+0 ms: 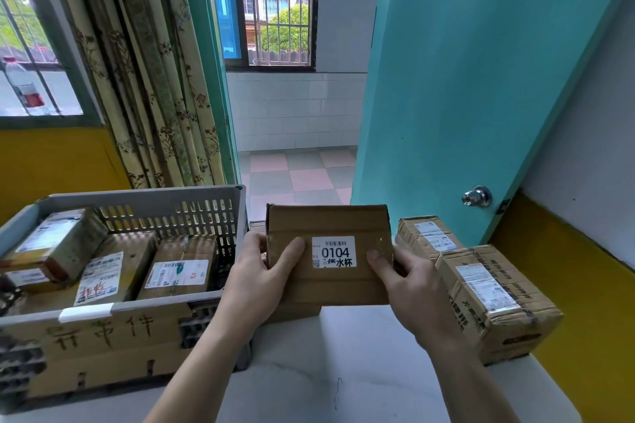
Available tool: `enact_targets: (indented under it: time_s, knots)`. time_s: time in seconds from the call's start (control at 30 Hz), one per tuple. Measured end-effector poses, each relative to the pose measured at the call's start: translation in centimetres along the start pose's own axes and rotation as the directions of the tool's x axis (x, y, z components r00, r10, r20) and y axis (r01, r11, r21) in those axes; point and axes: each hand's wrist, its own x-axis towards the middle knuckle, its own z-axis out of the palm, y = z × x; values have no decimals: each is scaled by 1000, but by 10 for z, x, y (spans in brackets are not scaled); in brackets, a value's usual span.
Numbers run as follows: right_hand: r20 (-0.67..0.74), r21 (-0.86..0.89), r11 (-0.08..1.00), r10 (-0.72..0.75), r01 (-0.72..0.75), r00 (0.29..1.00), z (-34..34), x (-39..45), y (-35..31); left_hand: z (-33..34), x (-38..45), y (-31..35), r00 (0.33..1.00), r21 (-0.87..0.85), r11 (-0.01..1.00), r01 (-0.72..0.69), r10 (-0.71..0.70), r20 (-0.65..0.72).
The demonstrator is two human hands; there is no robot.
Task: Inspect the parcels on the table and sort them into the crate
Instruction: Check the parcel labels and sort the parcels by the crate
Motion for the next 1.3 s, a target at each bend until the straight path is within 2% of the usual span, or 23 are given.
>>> enact_targets:
  time_s: [0.1, 0.23, 0.33, 0.43, 0.57, 0.67, 0.77, 0.9, 1.0, 1.17, 1.3]
  knots:
    - [-13, 34, 999, 31, -30, 999, 2, 1, 0, -2, -1, 0, 1000, -22, 1000, -3, 3, -20]
    - [-2, -67, 997, 44, -44, 999, -3, 3, -9, 2, -5, -5, 1000, -87, 996, -14, 15, 8]
    - [10, -76, 997, 15, -14, 1000, -6, -1, -9, 3, -6, -4, 1000, -99, 995, -16, 18, 19]
    - [13, -48, 999, -15, 15, 1000, -7, -4, -5, -1, -3, -2, 999, -52, 998, -37, 38, 25]
    - [53, -19, 1000, -14, 15, 999, -6, -3, -5, -1, 2, -9, 988, 101, 983, -151, 154, -16]
    - [75, -36, 999, 20, -17, 997, -8, -1, -11, 1, -2, -12, 986, 73, 984, -161, 163, -29]
    - [29, -50, 996, 75, -74, 997, -10, 1, -14, 3, -6, -12, 984, 22, 984, -178, 177, 16]
    - [7, -9, 995, 103, -103, 995, -9, 1, -11, 4, -10, -9, 990, -91, 992, -89, 98, 100]
    - [-8, 36, 994, 108, -107, 994, -5, 0, -6, 4, -11, -3, 988, -84, 996, -34, 46, 145]
    - [-22, 74, 993, 88, -86, 996, 5, -4, -4, 7, -6, -4, 999, -2, 1000, -29, 29, 25]
    - [28, 153, 986, 58, -62, 998, 7, -5, -5, 10, -7, -9, 1000, -59, 998, -24, 23, -19]
